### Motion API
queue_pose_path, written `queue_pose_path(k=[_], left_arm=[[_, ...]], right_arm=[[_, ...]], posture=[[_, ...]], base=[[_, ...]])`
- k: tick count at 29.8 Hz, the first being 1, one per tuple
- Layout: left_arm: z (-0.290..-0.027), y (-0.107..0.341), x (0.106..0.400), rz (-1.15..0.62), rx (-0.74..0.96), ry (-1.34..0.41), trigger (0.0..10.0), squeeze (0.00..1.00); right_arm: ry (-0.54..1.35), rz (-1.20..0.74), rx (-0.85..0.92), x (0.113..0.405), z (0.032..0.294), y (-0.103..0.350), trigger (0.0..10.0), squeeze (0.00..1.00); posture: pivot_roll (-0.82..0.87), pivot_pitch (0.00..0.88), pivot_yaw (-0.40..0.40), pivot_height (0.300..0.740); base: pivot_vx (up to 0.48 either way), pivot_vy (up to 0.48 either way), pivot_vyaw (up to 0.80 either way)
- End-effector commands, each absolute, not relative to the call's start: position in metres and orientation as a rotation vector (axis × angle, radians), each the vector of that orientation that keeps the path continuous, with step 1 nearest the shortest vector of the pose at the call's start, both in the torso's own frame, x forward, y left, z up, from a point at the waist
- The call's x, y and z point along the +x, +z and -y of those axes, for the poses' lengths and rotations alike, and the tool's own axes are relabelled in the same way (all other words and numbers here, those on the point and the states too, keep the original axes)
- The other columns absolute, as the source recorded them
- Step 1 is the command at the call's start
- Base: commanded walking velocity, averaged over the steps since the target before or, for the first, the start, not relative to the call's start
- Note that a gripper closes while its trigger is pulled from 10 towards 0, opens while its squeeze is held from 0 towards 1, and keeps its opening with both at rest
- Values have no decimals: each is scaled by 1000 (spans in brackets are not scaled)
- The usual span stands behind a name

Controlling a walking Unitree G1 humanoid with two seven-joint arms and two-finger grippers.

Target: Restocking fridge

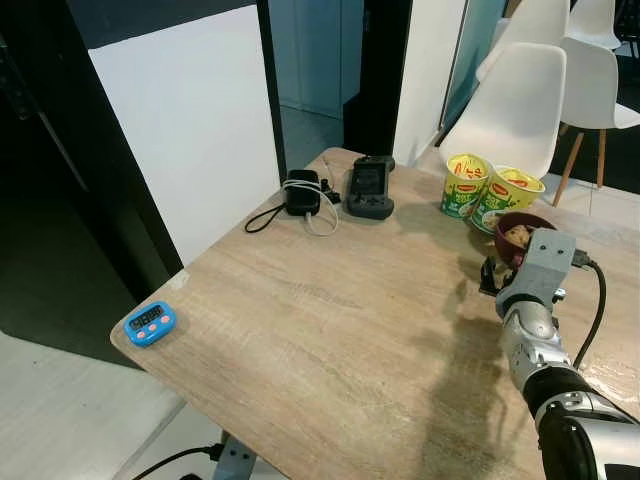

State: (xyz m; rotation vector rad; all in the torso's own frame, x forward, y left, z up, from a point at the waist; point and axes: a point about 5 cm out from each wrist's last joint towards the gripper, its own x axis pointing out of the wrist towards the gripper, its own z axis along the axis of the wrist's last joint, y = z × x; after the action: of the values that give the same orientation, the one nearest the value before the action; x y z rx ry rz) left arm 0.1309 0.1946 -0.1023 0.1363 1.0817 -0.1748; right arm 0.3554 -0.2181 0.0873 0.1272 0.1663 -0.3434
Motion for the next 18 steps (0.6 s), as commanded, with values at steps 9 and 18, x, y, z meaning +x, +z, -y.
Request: queue_pose_path(k=[9,18], left_arm=[[-201,-108,111,-1158,139,-181,10000,0],[-211,-108,101,-1179,149,-174,10000,0]], right_arm=[[-330,-151,146,360,212,91,10000,0],[-333,-147,135,362,212,95,10000,0]], posture=[[111,0,-29,740],[112,0,-22,740]], base=[[0,0,0],[0,0,0]])
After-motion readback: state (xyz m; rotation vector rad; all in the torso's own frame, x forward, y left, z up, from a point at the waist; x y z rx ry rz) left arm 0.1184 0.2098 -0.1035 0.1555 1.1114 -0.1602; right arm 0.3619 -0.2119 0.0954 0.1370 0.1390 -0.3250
